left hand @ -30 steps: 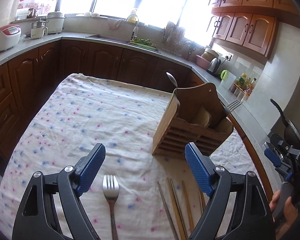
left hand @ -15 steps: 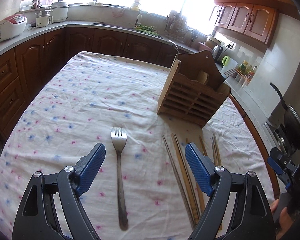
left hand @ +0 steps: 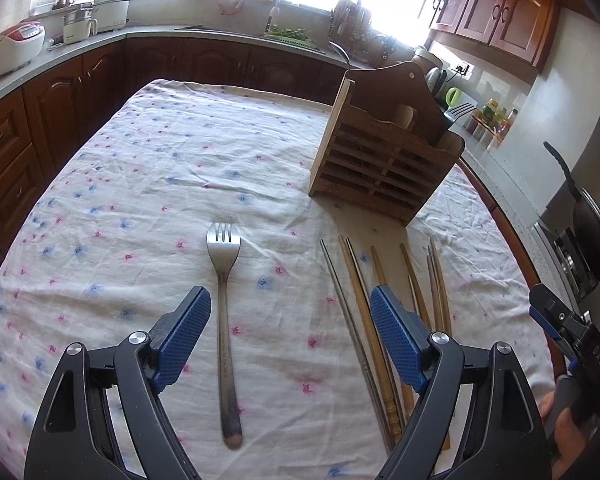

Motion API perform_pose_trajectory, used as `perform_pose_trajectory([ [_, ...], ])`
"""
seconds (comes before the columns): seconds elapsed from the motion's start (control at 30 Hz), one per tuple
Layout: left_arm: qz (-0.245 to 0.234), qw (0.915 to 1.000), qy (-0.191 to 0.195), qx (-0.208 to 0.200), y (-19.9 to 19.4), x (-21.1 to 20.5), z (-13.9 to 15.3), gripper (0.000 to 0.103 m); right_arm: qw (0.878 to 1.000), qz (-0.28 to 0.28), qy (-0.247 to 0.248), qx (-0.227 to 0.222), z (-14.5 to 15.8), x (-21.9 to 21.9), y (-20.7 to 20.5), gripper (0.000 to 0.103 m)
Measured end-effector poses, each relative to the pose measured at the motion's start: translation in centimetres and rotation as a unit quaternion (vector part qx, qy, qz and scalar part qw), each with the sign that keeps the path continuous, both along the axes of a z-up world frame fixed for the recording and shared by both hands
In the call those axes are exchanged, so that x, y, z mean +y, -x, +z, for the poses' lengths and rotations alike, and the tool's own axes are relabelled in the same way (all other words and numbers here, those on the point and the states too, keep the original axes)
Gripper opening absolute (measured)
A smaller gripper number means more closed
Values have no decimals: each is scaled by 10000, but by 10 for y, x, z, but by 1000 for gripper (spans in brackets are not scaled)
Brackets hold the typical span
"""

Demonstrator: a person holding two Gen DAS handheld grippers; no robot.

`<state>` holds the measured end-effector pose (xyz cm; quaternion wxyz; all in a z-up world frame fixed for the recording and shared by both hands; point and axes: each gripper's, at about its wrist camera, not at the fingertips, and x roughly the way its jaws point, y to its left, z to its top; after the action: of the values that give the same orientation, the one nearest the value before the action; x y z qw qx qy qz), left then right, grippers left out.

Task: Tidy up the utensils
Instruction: 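Withdraw both tools from the holder back over the chopsticks, then grasp a thin metal stick with the left tool while the right tool grasps a wooden chopstick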

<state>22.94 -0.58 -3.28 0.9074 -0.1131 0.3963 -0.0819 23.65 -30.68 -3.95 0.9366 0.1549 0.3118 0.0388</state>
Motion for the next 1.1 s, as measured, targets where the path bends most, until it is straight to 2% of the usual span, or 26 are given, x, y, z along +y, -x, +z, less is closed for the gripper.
perform_pose_trajectory([
  [0.13, -17, 10000, 23, 92, -7, -3, -4, 84, 9999, 60, 28, 111, -2, 1, -10, 87],
  [0.23, -28, 9999, -6, 167, -14, -6, -7, 84, 9996, 53, 34, 261, -7, 0, -23, 67],
  [0.3, -37, 9997, -26, 231, -20, -8, -9, 84, 9991, 42, 34, 418, -11, -3, -35, 50],
  [0.4, -82, 9995, -30, 320, -30, -13, -11, 84, 9982, 49, 34, 599, -18, -5, -51, 36],
  [0.5, -138, 9991, -104, 396, -40, -20, -15, 82, 9972, 101, 25, 739, -25, -6, -68, 32],
  [0.73, -446, 9963, -307, 667, -66, -43, -26, 59, 9944, 173, 107, 1035, -39, -4, -103, 22],
  [0.87, -576, 9942, -462, 785, -75, -55, -35, 56, 9922, 236, 229, 1202, -47, -2, -120, 19],
  [1.0, -675, 9918, -564, 931, -81, -63, -45, 43, 9892, 317, 363, 1386, -56, 4, -132, 14],
  [1.1, -692, 9915, -754, 800, -83, -68, -45, 40, 9888, 340, 513, 1362, -56, 7, -139, 13],
])
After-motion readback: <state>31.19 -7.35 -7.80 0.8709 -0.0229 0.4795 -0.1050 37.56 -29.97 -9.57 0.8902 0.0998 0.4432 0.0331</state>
